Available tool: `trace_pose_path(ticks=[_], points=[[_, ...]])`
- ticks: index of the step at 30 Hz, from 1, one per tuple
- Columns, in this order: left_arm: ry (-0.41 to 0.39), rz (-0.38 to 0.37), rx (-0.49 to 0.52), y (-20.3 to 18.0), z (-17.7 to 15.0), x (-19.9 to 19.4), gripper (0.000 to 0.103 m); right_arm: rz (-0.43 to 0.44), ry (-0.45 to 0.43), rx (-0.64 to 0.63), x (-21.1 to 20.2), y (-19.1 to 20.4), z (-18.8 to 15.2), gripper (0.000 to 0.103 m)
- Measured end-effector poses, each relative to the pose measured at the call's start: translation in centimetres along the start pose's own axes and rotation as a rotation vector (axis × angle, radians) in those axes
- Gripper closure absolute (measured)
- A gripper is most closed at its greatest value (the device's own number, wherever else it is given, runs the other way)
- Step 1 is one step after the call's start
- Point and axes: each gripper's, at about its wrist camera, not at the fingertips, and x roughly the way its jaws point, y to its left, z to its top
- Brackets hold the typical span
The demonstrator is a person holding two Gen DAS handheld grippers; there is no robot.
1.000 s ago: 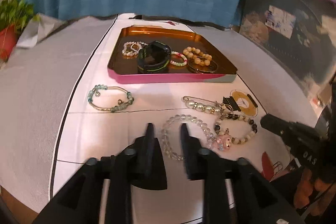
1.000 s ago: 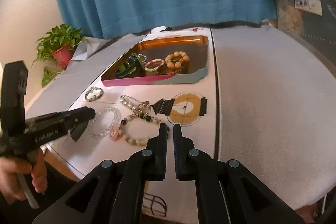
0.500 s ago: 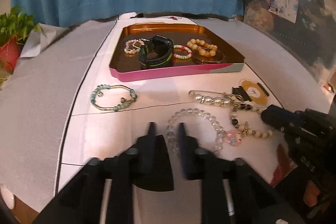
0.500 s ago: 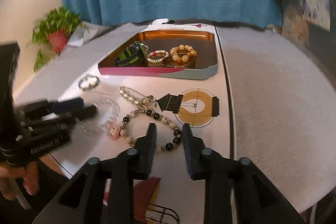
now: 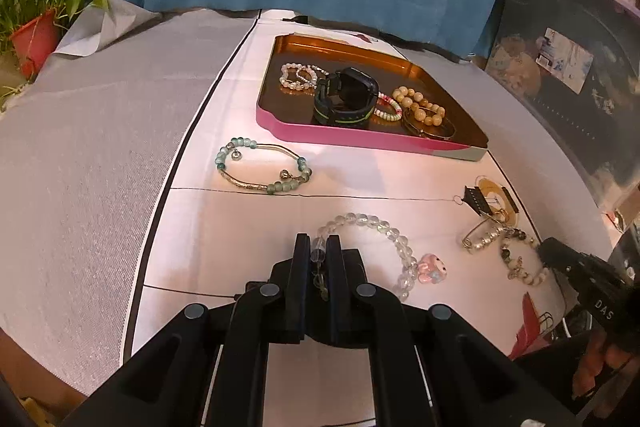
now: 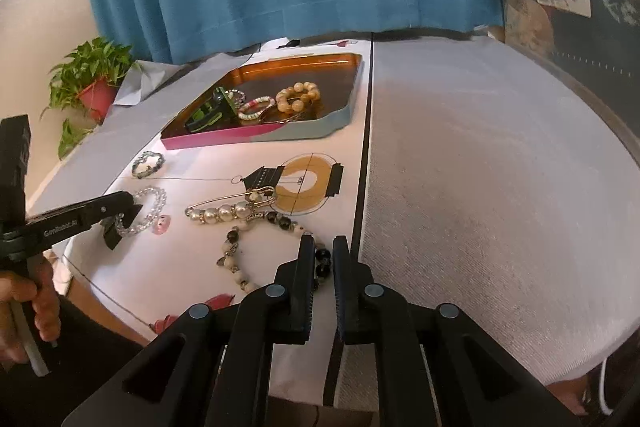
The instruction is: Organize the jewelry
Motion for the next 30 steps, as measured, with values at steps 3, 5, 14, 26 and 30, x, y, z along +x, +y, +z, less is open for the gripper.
trace_pose_path(ticks=[3, 5, 14, 26, 30], points=[[0.006, -0.028, 0.002, -0.3, -0.2, -0.2, 0.094, -0.010, -0.005, 0.002, 0.1, 0.3, 0.1, 0.075], [0.009, -0.032, 0.007, -0.4, -0.2, -0.1, 0.089, 0.001, -0.023, 0.011, 0.0, 0.6, 0.3, 0.062], [0.001, -0.020, 0.124, -2.5, -0.3, 0.4, 0.056, 0.079, -0.030, -0.074, 0.8, 3.7, 0.7, 0.044], [0.031, -0.110, -0.061, 1.1, 0.8, 1.0, 0.098, -0.037, 0.007, -0.157, 2.4, 3.9, 0.6, 0.092], [0.051, -0.217, -0.214, 3.3, 0.6, 1.1, 0.098, 0.007, -0.001, -0.087, 2.2, 3.0, 0.9, 0.093]])
